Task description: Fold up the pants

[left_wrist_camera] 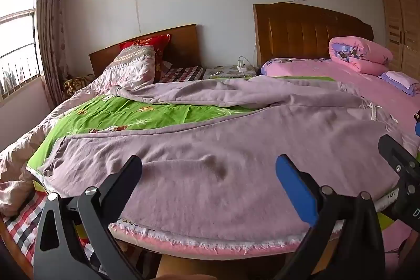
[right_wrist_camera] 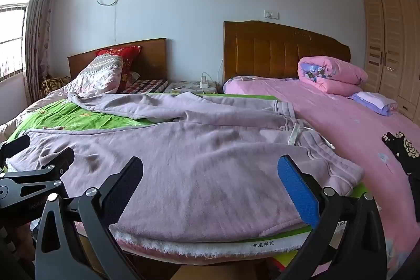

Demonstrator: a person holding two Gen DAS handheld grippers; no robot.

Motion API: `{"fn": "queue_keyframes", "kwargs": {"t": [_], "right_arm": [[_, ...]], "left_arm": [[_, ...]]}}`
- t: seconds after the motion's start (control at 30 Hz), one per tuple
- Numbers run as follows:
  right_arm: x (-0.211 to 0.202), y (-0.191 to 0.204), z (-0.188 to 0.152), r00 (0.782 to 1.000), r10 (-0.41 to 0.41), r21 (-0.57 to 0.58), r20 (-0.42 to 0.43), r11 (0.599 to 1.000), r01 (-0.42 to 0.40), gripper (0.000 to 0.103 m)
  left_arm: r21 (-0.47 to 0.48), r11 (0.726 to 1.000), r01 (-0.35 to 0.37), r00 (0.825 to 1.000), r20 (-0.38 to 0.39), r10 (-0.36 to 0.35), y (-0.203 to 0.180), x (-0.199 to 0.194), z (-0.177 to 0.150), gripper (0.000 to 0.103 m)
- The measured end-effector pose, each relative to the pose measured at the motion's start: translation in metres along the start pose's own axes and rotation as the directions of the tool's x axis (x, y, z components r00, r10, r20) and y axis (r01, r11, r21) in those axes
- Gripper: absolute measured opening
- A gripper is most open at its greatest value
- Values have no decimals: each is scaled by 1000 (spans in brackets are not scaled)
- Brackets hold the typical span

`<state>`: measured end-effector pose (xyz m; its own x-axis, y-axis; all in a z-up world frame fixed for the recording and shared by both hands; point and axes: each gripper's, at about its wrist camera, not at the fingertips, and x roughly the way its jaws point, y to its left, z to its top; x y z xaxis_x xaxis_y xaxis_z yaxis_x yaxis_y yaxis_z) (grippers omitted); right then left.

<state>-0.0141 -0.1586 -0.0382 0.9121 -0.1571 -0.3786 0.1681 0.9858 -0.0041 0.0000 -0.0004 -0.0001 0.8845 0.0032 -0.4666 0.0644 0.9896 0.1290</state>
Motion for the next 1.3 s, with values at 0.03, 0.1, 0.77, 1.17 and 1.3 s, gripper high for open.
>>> {"fn": "queue_keyframes", "kwargs": {"t": [0.03,0.1,0.77,1.17,1.3], "right_arm": [[0,0,0,1000,-2,1,2,1000,2,99],[-1,-1,0,1000,-3,2,7,1000,3,99],[-4,-1,1,1000,-7,10,14,1000,7,99],[-5,-3,1,1000,-9,12,18,1000,9,99],[-8,-5,1,1000,-11,13,15,1000,10,99]], "left_arm": [[-1,1000,2,1000,0,-2,0,0,0,102],[-2,1000,5,1000,-1,-5,0,0,0,102],[4,1000,9,1000,3,-9,-5,-1,0,102],[8,1000,12,1000,6,-12,-6,-3,0,102],[9,1000,12,1000,6,-12,-6,-4,0,102]]}}
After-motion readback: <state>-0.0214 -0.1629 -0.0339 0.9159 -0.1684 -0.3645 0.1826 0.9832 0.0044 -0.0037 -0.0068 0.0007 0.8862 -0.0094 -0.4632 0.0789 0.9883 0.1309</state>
